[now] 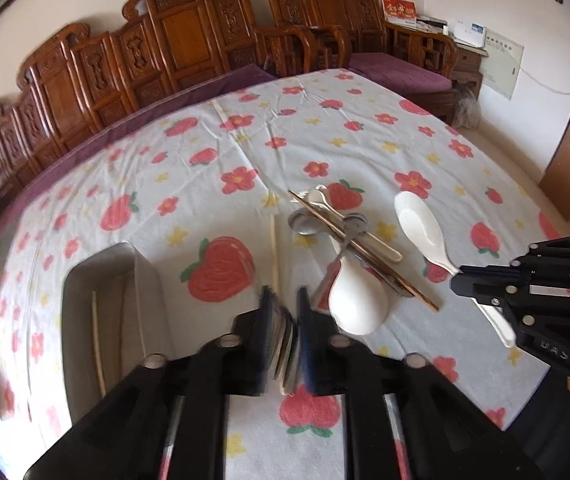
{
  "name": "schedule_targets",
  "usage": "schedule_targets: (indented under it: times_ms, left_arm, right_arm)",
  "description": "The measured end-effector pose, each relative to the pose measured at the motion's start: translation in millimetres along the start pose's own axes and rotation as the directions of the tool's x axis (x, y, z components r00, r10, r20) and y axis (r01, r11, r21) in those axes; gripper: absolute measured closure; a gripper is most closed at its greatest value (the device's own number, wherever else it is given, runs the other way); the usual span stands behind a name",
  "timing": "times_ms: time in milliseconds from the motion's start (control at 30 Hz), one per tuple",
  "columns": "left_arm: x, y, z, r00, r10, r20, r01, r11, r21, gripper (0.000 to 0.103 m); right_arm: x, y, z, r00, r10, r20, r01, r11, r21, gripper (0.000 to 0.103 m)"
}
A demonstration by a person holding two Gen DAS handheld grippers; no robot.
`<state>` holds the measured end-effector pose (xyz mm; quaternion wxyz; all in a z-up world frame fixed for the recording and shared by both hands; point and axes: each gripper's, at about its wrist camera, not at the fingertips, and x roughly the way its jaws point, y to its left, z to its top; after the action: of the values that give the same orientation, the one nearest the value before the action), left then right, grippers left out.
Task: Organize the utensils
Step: 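Grasp the metal fork with the left gripper while the right holds the white spoon, then lower the fork into the metal tray with the left gripper while the right carries the white spoon over it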
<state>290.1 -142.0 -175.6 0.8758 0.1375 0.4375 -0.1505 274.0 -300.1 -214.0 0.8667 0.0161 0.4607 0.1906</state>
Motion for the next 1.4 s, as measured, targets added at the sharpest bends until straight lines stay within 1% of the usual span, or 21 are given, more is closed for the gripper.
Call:
schedule_targets:
  times_ms: [33, 200, 433, 667, 800, 900, 1067, 1167, 1400]
  left_arm:
    - [-1.5, 1.9, 0.4, 1.000, 0.012, 0.003, -0.012, 1.000, 0.002, 0.098]
    - [-3.1, 16.0, -3.2, 1.000, 0.005, -0.009, -0.005, 1.000, -0.013, 0.098]
    - [-19.9, 27.8, -2.2, 1.000, 0.010, 0.029, -0.009, 0.999, -0.031, 0.098]
    - [-49.3, 53.4, 2.8, 0.996, 0.021, 0.091, -0.015, 0.997, -0.070, 0.098]
    - [-66.2, 78.1, 1.7, 0.992, 0.037, 0.122, -0.024, 0.994, -0.108, 0.098]
    - [-72.4, 98.3, -3.8, 0.990, 0.057, 0.131, -0.039, 0.990, -0.138, 0.098]
    - [-67.6, 133.7, -21.3, 0.989, 0.090, 0.119, -0.065, 0.978, -0.197, 0.098]
    - [-59.5, 150.8, -30.9, 0.990, 0.093, 0.107, -0.066, 0.970, -0.232, 0.098]
    - [-34.6, 172.9, -45.6, 0.994, 0.068, 0.089, -0.040, 0.958, -0.284, 0.099]
  right_arm:
    - [-0.3, 1.1, 1.0, 1.000, 0.001, 0.002, -0.001, 1.000, 0.000, 0.099]
    - [0.6, 9.2, 2.8, 1.000, 0.003, 0.003, -0.003, 1.000, -0.015, 0.099]
    - [0.8, 23.4, 8.8, 1.000, 0.013, 0.007, -0.013, 0.999, -0.030, 0.099]
    - [-0.3, 58.1, 27.7, 0.999, 0.048, 0.023, -0.046, 0.996, -0.070, 0.099]
    - [1.8, 81.3, 38.8, 0.997, 0.073, 0.029, -0.070, 0.993, -0.095, 0.099]
    - [5.9, 101.6, 47.7, 0.995, 0.097, 0.029, -0.093, 0.989, -0.111, 0.099]
    - [14.9, 133.3, 62.8, 0.992, 0.126, 0.022, -0.122, 0.983, -0.140, 0.099]
    - [20.9, 149.2, 69.0, 0.991, 0.136, 0.013, -0.132, 0.979, -0.156, 0.099]
    - [33.5, 173.3, 74.9, 0.989, 0.145, -0.011, -0.144, 0.973, -0.178, 0.099]
